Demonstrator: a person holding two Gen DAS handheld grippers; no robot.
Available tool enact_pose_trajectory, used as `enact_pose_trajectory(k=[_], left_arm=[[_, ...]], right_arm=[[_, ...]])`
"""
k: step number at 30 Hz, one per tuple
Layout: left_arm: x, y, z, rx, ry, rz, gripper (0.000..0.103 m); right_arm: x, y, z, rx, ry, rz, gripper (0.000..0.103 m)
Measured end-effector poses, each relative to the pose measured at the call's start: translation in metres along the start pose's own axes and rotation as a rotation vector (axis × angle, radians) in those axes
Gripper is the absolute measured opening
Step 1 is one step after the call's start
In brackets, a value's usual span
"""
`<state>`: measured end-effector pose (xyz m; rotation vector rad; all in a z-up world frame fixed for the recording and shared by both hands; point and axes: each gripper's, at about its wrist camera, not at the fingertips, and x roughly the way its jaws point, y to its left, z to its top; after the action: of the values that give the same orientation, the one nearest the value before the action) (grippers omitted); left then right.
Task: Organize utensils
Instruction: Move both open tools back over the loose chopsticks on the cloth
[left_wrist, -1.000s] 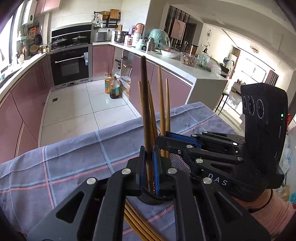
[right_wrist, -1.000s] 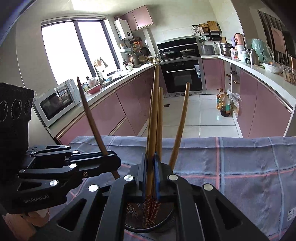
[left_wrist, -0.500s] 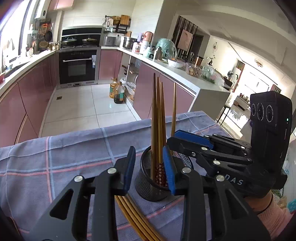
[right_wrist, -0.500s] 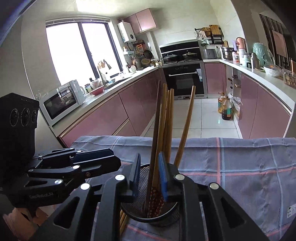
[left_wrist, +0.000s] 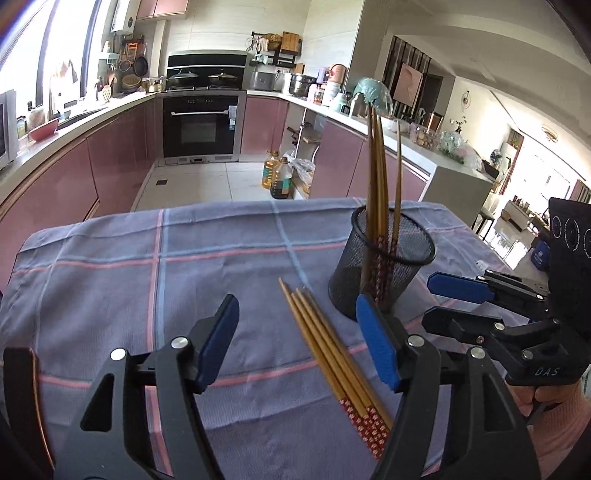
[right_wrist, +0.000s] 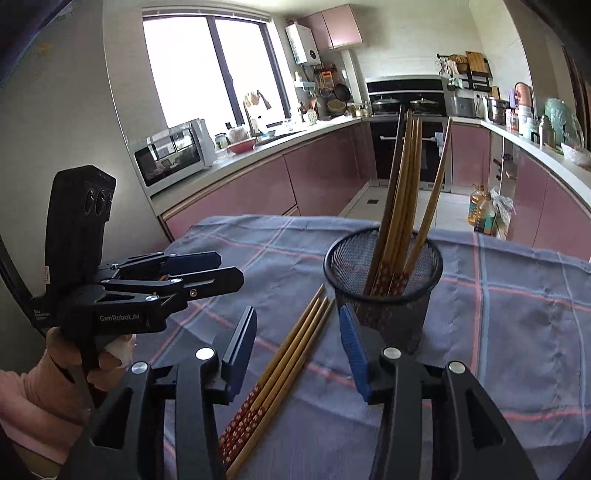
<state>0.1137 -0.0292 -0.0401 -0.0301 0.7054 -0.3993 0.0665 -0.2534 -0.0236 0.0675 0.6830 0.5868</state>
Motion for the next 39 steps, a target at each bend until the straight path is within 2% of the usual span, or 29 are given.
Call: enact_pose_trajectory(k=[8,15,25,39], left_arm=[[0.021,0.001,-0.041,-0.002,0.103,0.051,0.066],[0.037,-0.009,-0.051,0.011,0.163,0.04,0.066],[0.051,-0.021,-0.054,0.037,0.201,0.056,0.066],[0.051,-0.023,-0.057,0.047,0.2,0.096,0.064]], right_arm=[[0.025,-0.003,-0.033,0.063,0.101,-0.032,0.05],[0.027,-0.002,-0.041,0.076,0.114,-0.051,0.051],[0.028,-0.002,-0.044,0.078,0.119,-0.048,0.052],[0.031,0.001,-0.043,0.056,0.129,-0.049,0.052]])
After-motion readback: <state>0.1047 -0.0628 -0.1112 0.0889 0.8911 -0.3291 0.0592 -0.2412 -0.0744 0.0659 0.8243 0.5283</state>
